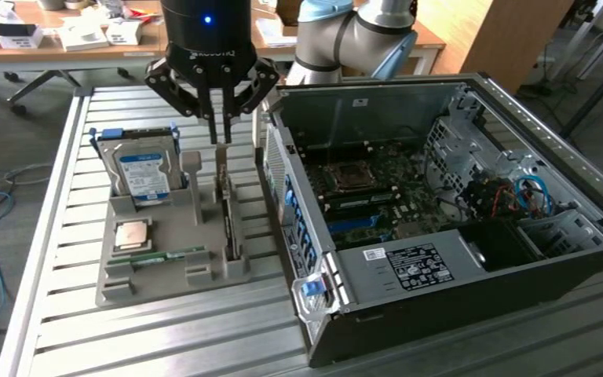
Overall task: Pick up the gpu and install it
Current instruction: 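Pick up the gpu and move the gpu toward the slot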
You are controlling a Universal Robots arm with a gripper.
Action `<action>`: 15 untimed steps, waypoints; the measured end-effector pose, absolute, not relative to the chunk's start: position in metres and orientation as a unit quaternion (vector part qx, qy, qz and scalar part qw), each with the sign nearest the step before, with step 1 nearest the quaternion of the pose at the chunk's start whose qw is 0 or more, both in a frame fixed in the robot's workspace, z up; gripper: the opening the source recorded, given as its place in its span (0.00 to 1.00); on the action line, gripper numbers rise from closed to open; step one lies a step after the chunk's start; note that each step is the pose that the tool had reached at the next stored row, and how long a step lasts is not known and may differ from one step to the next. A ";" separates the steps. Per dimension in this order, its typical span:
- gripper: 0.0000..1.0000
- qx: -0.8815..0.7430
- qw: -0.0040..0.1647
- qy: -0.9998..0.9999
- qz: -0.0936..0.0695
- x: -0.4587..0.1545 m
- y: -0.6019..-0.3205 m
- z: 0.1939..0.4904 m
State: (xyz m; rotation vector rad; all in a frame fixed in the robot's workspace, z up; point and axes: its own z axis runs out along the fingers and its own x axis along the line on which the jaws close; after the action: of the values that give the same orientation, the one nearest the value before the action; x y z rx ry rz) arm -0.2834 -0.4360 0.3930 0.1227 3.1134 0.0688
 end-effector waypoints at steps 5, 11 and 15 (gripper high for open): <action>0.41 0.039 0.013 0.999 0.022 -0.283 -0.436 0.393; 0.41 0.039 0.013 0.999 0.022 -0.283 -0.436 0.392; 0.41 0.039 0.013 0.999 0.022 -0.283 -0.436 0.389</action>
State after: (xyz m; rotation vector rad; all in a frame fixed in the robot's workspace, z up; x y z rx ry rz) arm -0.2834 -0.4360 0.3886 0.1226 3.1133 0.0688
